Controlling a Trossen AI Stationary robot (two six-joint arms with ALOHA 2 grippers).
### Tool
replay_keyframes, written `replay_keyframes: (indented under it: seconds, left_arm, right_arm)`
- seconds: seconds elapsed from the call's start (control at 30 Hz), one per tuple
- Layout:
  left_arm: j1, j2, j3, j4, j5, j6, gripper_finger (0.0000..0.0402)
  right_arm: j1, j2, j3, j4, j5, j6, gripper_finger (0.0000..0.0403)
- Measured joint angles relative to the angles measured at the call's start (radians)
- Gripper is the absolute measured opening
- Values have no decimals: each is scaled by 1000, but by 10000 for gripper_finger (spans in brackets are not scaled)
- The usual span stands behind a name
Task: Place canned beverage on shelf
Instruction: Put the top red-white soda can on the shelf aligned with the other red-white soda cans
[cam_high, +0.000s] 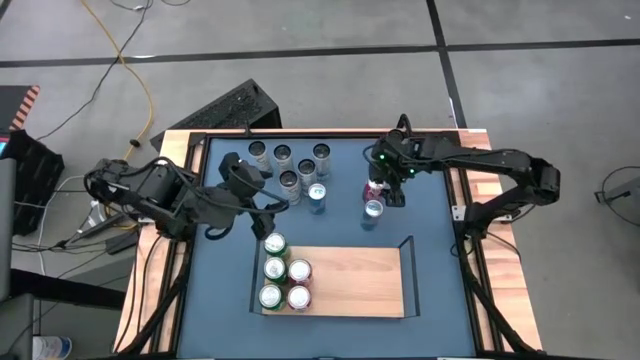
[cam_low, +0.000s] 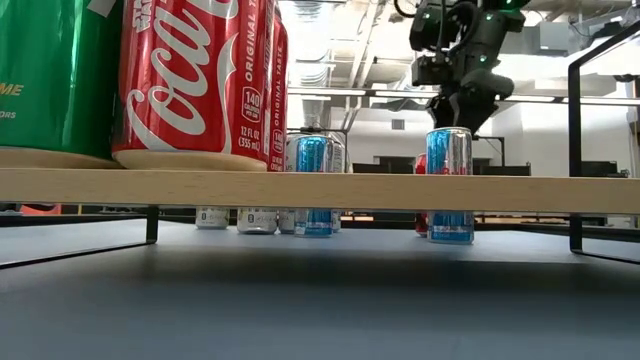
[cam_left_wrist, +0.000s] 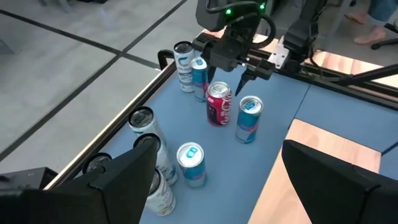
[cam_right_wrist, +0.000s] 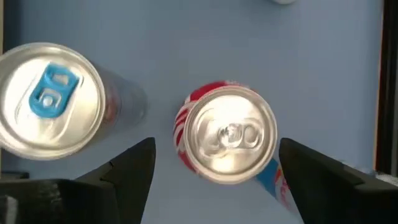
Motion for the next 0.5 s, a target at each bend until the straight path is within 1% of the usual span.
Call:
replay_keyframes:
  seconds: [0.17,0.27,0.37,0.5]
  left_arm:
    - [13,0,0,-3,1,0,332]
    - [15,0,0,-3,0,0,332]
    - [15,0,0,-4,1,4,332]
    - [15,0,0,-4,1,6,332]
  right_arm:
    - [-1,67,0,20,2,-41,349]
    - [-2,110,1,11,5,-43,351]
    - [-2,140,1,13,13,-41,339]
    - [-1,143,1,20,29,-40,304]
